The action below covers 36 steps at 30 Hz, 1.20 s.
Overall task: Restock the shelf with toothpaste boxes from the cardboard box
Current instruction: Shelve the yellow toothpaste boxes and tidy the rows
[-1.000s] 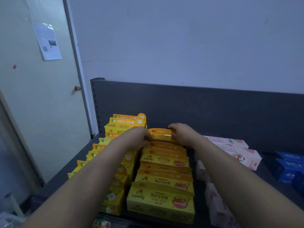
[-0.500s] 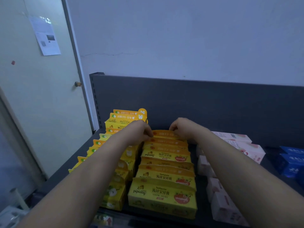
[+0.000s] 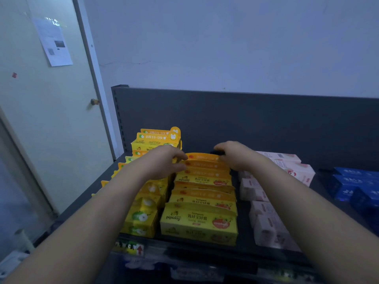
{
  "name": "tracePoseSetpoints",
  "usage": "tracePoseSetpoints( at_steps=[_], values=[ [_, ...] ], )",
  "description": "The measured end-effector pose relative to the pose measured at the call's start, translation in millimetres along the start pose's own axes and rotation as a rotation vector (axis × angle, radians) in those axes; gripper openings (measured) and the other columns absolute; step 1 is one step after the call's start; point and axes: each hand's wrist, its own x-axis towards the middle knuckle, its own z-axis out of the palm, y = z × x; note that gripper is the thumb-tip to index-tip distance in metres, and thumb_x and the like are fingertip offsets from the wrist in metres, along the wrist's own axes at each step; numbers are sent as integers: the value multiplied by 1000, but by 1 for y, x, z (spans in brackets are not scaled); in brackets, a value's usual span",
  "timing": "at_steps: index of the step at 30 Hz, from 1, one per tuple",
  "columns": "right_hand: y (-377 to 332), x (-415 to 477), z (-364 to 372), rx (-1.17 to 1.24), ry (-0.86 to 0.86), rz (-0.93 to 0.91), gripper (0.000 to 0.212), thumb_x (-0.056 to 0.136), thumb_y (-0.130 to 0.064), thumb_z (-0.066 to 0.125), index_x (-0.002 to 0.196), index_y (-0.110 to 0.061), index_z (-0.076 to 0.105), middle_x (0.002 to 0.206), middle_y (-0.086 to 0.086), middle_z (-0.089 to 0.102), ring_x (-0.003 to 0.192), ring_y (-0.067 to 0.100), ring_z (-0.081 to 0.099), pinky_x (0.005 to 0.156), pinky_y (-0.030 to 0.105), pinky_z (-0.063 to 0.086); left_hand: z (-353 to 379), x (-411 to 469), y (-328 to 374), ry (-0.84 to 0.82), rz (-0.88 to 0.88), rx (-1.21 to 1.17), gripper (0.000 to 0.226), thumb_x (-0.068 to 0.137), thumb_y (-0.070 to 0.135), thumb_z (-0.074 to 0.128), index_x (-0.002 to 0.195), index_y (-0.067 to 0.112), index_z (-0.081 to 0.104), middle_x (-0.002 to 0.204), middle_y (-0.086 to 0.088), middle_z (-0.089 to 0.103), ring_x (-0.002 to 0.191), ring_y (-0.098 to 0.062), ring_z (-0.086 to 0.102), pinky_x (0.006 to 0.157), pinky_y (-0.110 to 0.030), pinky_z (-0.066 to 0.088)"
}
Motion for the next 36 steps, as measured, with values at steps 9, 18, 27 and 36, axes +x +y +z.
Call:
tracePoseSetpoints(
  at_steps=[9, 18, 27, 36],
  values=[
    [-19, -82, 8, 55, -98, -17, 36, 100, -29, 44, 136, -25, 47, 130, -1, 54, 106, 15, 55, 83, 28, 45, 19, -40, 21, -121, 31, 76, 43, 91, 45, 58, 132, 30, 56, 128, 8, 58, 115, -18, 53, 95, -32, 40],
    [22, -164, -21, 234, 245, 138, 48, 100, -33, 45, 146, -23, 37, 149, -4, 41, 130, 14, 43, 102, 26, 33, 29, -57, 68, 233, 132, -279, 45, 96, 37, 53, 138, 22, 50, 140, 7, 50, 128, -10, 44, 103, -25, 34],
    [82, -242, -2, 402, 283, 193, 57, 95, -40, 52, 147, -29, 33, 144, -16, 37, 121, -1, 38, 98, 19, 30, 91, -66, 157, 140, 125, -679, 49, 94, 45, 53, 139, 30, 41, 139, 12, 49, 125, -4, 47, 105, -40, 43],
    [102, -255, 33, 684, 165, 76, 45, 93, -35, 57, 127, -53, 32, 126, -30, 52, 111, -15, 49, 91, 10, 43, 128, -68, 197, 122, -120, -792, 40, 101, 39, 40, 139, 28, 33, 128, 13, 48, 118, -11, 50, 102, -41, 43]
  ],
)
